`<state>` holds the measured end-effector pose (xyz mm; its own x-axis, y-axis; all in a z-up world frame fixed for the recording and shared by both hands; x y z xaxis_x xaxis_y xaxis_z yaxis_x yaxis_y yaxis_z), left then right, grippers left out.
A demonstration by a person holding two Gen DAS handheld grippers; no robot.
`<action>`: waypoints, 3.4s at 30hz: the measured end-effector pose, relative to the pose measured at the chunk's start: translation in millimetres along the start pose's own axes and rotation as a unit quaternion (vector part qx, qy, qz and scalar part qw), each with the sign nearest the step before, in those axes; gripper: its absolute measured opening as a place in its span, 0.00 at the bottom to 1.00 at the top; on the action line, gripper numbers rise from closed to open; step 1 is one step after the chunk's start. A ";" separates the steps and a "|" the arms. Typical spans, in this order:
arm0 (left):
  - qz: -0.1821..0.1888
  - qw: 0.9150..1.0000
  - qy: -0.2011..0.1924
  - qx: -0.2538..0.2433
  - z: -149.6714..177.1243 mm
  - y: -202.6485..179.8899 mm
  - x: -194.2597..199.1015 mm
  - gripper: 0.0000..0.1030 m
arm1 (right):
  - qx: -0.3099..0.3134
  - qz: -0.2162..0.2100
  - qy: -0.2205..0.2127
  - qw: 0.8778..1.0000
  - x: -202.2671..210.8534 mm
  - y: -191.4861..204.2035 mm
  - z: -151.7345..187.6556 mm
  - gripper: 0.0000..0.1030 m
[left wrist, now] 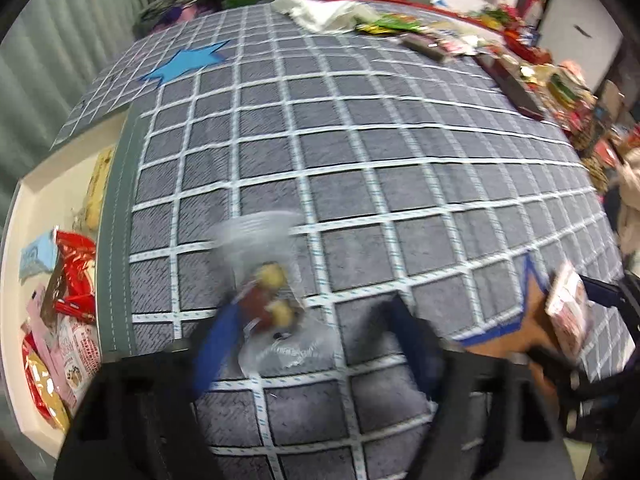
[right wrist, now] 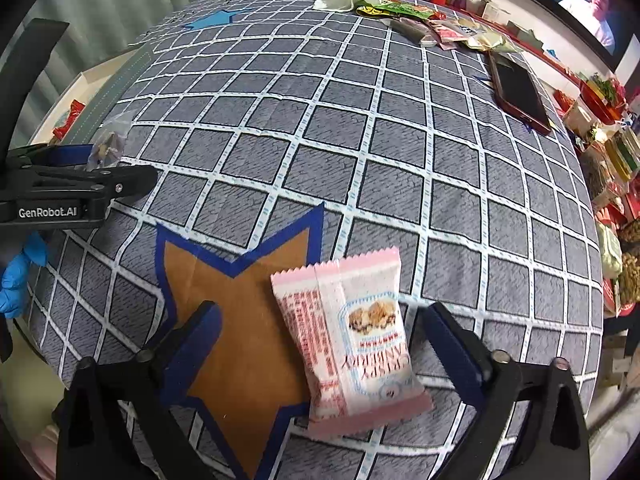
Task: Organize snacks
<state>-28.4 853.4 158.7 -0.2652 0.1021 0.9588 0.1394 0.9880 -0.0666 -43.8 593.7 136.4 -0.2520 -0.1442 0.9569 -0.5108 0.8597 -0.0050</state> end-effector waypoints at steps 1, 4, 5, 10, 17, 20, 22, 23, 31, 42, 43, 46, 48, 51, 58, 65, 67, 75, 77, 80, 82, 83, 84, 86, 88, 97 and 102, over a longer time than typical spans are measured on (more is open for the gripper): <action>0.012 1.000 -0.001 -0.005 -0.5 -3.1 2.6 0.39 | -0.004 0.002 -0.004 1.000 4.6 -1.6 0.5 0.65; 0.063 0.998 0.004 0.004 1.5 -8.4 7.5 0.30 | -0.033 -0.002 -0.003 0.999 9.4 -10.7 4.2 0.41; 0.067 0.998 0.004 0.006 1.7 -6.9 8.1 0.30 | -0.041 -0.004 -0.004 0.999 10.0 -13.5 5.0 0.41; 0.040 0.999 -0.016 -0.019 9.3 -1.8 17.8 0.30 | -0.081 -0.049 -0.011 0.995 17.6 -20.9 9.8 0.41; 0.037 0.997 -0.066 -0.035 5.2 18.4 55.5 0.30 | -0.096 -0.087 -0.021 0.991 35.3 -6.3 -2.9 0.41; 0.040 0.995 -0.085 -0.028 1.3 35.5 75.1 0.30 | -0.083 -0.097 -0.030 0.991 45.1 12.7 -15.8 0.41; 0.038 0.995 -0.096 -0.019 1.4 48.8 86.2 0.30 | -0.072 -0.105 -0.037 0.991 51.6 27.8 -26.5 0.41; 0.037 0.994 -0.100 -0.015 1.6 54.8 90.5 0.30 | -0.066 -0.107 -0.041 0.991 55.1 35.1 -32.9 0.41; -0.004 0.991 -0.132 0.037 11.2 141.8 124.5 0.30 | -0.002 -0.157 -0.053 0.986 74.0 123.4 -80.6 0.41; -0.049 0.988 -0.098 0.109 44.4 230.5 98.8 0.30 | 0.073 -0.232 -0.017 0.970 55.9 264.5 -136.9 0.41; -0.054 0.988 -0.094 0.112 46.9 234.2 93.7 0.30 | 0.074 -0.231 -0.011 0.970 49.8 270.3 -138.9 0.41; -0.060 0.987 -0.084 0.121 51.7 241.3 82.2 0.47 | 0.082 -0.205 0.008 0.975 27.9 285.9 -144.0 0.41; -0.055 0.987 -0.084 0.127 53.2 243.5 78.5 0.71 | 0.100 -0.178 0.014 0.979 18.0 288.9 -144.3 0.42; -0.054 0.985 -0.083 0.138 55.7 248.5 75.4 0.80 | 0.115 -0.154 0.020 0.981 11.9 289.5 -145.5 0.65; -0.062 0.985 -0.050 0.153 63.8 256.4 66.3 0.95 | 0.129 -0.110 0.005 0.985 18.1 281.2 -153.9 0.92; -0.060 0.985 -0.053 0.155 65.9 255.5 72.7 1.00 | 0.131 -0.102 0.013 0.986 16.3 284.4 -157.5 1.00; -0.066 0.984 -0.052 0.157 65.3 257.1 74.5 1.00 | 0.132 -0.106 0.015 0.985 17.9 285.0 -156.4 1.00; -0.083 0.983 -0.046 0.156 67.4 256.7 76.5 1.00 | 0.134 -0.114 0.020 0.984 18.4 286.0 -153.2 1.00; -0.085 0.983 -0.045 0.154 67.2 256.2 76.2 1.00 | 0.134 -0.116 0.021 0.984 18.5 286.6 -152.4 1.00; -0.087 0.983 -0.045 0.153 66.8 255.5 76.2 1.00 | 0.137 -0.118 0.023 0.983 17.9 287.9 -150.9 1.00; -0.089 0.983 -0.044 0.152 67.1 255.5 76.1 1.00 | 0.140 -0.117 0.024 0.983 17.6 288.3 -149.9 1.00; -0.089 0.983 -0.044 0.152 67.3 255.2 75.8 1.00 | 0.142 -0.115 0.024 0.983 17.4 288.4 -149.6 1.00; -0.089 0.983 -0.043 0.152 67.4 254.9 75.3 1.00 | 0.143 -0.114 0.024 0.983 17.4 288.2 -149.3 1.00; -0.088 0.984 -0.041 0.152 68.0 254.7 74.1 1.00 | 0.143 -0.115 0.024 0.983 17.0 288.9 -148.7 1.00; -0.088 0.984 -0.039 0.152 68.6 253.9 73.1 1.00 | 0.144 -0.116 0.025 0.982 17.0 289.2 -147.9 1.00; -0.099 0.984 -0.031 0.148 72.5 250.8 74.7 1.00 | 0.146 -0.123 0.024 0.981 20.4 290.3 -144.0 1.00; -0.100 0.983 -0.026 0.154 74.8 249.9 74.3 1.00 | 0.151 -0.117 0.017 0.981 24.4 287.8 -142.2 1.00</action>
<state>-84.6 1116.6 192.6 -0.3072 -0.1003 0.9463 -0.2143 0.9762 0.0339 -80.1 907.3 199.6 -0.0727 -0.2994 0.9514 -0.7735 0.6191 0.1357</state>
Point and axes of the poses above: each gripper's, at about its wrist camera, not at the fingertips, and x roughly against the way its jaws point, y to its left, z to its underside, the point moved 10 cm from there along -x, roughly the way its jaws point, and after that the axes turned 6 degrees about y, right-handed, at the moved point
